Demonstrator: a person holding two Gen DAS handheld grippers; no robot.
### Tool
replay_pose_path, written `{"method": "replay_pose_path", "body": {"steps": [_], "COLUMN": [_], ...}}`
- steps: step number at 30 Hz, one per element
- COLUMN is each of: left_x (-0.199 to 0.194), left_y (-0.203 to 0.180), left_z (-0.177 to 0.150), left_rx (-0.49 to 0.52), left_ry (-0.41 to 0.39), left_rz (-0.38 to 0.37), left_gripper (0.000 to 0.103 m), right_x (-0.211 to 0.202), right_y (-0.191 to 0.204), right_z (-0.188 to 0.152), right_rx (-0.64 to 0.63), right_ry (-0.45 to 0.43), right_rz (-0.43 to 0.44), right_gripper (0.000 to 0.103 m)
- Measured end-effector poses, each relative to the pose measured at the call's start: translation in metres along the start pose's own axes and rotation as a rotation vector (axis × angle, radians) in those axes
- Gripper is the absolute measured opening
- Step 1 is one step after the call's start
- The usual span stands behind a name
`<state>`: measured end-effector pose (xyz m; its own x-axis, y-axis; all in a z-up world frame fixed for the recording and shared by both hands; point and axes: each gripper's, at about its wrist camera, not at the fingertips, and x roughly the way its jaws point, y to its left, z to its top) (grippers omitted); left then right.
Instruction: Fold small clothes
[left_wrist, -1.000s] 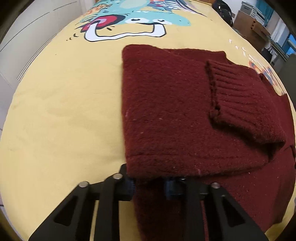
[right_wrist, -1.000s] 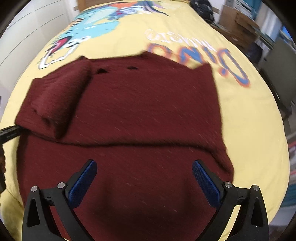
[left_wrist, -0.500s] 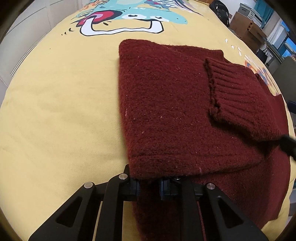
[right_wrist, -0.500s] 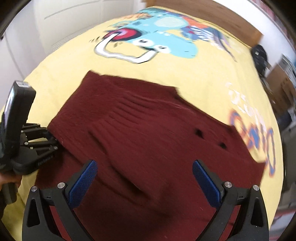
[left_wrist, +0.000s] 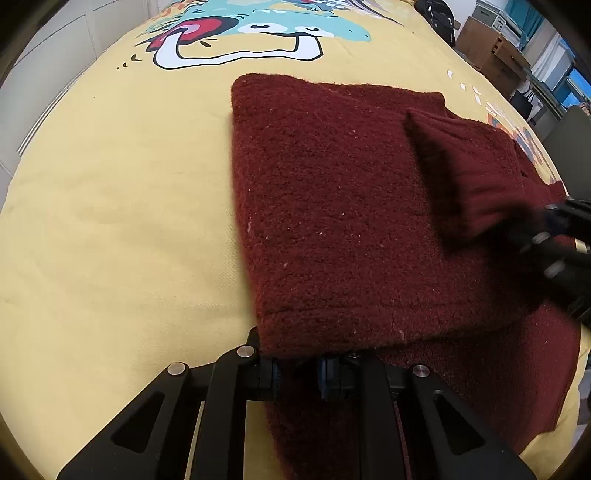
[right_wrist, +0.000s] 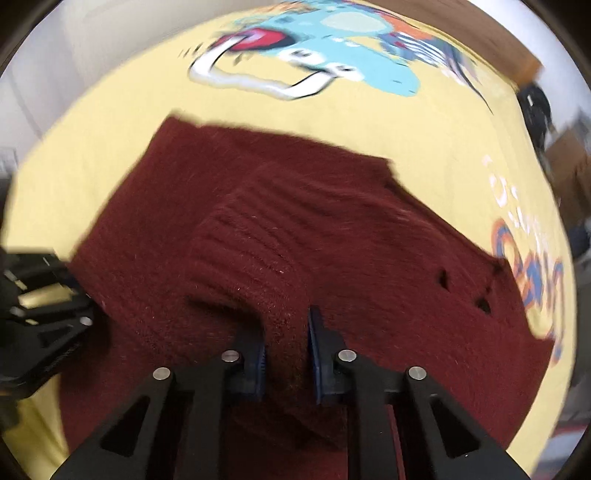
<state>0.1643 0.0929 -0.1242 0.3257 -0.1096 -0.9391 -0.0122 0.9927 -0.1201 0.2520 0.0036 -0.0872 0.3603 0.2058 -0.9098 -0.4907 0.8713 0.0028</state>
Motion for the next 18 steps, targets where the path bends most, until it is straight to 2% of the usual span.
{"method": "replay_pose_path", "body": {"steps": [4, 10, 16, 18], "left_x": [0.007, 0.008, 0.012, 0.012], "left_y": [0.001, -0.005, -0.011, -0.01], "left_z": [0.011, 0.015, 0.014, 0.012], "left_rx": [0.002, 0.014, 0.027, 0.035], "left_ry": [-0.001, 0.008, 0.012, 0.014], "left_rz": [0.004, 0.019, 0.033, 0.042], "left_gripper": [0.013, 0.013, 0.013, 0.013], "right_x": [-0.031, -0.049, -0.03, -0.024], "right_y": [-0.048, -0.106, -0.134, -0.141], "right_z": [-0.011, -0.041, -0.076, -0.085], "right_rx": [0.122, 0.27, 0.36, 0.397], "right_ry": [-0.065, -0.067, -0.003, 0.005], "right_rz": [0.02, 0.023, 0.041, 0.043], "right_gripper": [0.017, 0.017, 0.018, 0.022]}}
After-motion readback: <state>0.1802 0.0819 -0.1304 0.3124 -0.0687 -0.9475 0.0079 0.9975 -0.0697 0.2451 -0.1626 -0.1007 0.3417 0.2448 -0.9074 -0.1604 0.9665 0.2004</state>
